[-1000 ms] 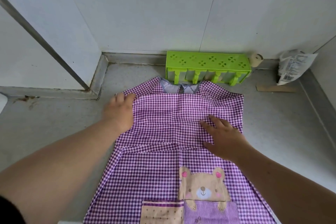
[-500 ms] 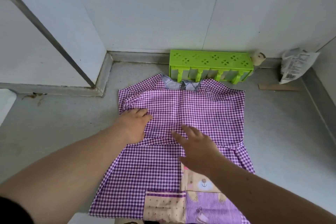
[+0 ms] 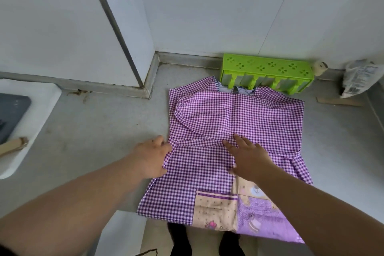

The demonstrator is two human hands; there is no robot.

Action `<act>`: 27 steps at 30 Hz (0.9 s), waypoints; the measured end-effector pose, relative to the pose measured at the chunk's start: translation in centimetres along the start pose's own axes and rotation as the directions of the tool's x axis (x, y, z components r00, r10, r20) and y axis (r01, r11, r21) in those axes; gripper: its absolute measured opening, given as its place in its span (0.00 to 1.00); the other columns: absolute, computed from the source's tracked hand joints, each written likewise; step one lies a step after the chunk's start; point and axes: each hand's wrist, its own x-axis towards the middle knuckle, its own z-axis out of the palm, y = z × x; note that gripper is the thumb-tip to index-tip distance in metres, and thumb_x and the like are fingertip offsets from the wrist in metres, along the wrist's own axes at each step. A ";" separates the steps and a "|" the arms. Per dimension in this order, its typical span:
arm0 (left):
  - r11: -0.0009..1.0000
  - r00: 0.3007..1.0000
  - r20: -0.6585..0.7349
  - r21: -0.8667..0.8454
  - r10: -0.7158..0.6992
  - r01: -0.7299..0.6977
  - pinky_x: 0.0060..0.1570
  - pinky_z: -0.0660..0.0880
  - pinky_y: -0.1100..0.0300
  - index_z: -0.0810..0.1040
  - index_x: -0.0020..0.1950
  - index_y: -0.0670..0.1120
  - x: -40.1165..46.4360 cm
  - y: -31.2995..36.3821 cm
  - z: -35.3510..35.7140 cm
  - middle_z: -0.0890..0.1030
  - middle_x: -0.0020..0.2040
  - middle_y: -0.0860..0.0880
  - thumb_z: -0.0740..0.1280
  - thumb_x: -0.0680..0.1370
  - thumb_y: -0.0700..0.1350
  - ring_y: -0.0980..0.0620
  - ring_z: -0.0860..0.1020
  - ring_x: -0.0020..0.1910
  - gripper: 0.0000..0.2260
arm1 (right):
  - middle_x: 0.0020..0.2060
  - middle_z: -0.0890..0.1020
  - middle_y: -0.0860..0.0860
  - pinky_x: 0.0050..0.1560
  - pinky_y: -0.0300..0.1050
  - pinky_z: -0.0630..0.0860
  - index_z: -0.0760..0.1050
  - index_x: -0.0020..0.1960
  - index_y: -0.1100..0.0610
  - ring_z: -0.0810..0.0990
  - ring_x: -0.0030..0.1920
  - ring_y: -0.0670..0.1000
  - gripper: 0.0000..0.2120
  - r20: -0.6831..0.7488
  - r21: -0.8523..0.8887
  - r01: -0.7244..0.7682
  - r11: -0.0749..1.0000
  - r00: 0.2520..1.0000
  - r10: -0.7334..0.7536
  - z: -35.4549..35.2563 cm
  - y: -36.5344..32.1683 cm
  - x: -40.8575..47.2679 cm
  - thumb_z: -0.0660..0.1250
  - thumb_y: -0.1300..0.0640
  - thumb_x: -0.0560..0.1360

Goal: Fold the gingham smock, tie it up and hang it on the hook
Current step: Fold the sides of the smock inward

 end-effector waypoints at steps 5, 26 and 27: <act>0.995 0.999 -0.004 -0.083 -0.050 0.049 0.67 0.75 0.48 0.59 0.80 0.58 -1.5 -0.8 1.5 0.66 0.71 0.49 0.70 0.77 0.59 0.45 0.72 0.70 0.35 | 0.83 0.52 0.57 0.74 0.62 0.67 0.43 0.83 0.44 0.61 0.78 0.61 0.43 -0.124 -0.013 -0.017 1.000 0.992 0.015 1.8 -5.4 -3.9 0.66 0.38 0.79; 0.844 0.915 0.178 -0.354 -0.363 0.404 0.57 0.81 0.50 0.84 0.55 0.53 -9.9 3.9 9.2 0.85 0.56 0.49 0.66 0.78 0.60 0.47 0.83 0.50 0.14 | 0.78 0.62 0.52 0.79 0.56 0.61 0.55 0.82 0.50 0.60 0.78 0.56 0.38 -0.163 0.470 -0.103 0.877 0.966 0.201 8.9 -2.4 -10.1 0.63 0.38 0.77; 0.825 0.913 0.188 -0.392 -0.361 0.407 0.59 0.81 0.49 0.84 0.58 0.53 -9.9 3.8 9.2 0.85 0.59 0.48 0.65 0.78 0.60 0.45 0.83 0.53 0.16 | 0.76 0.65 0.53 0.78 0.55 0.62 0.59 0.80 0.50 0.63 0.76 0.57 0.35 -0.173 0.506 -0.162 0.847 0.943 0.283 9.8 -1.5 -11.6 0.64 0.40 0.77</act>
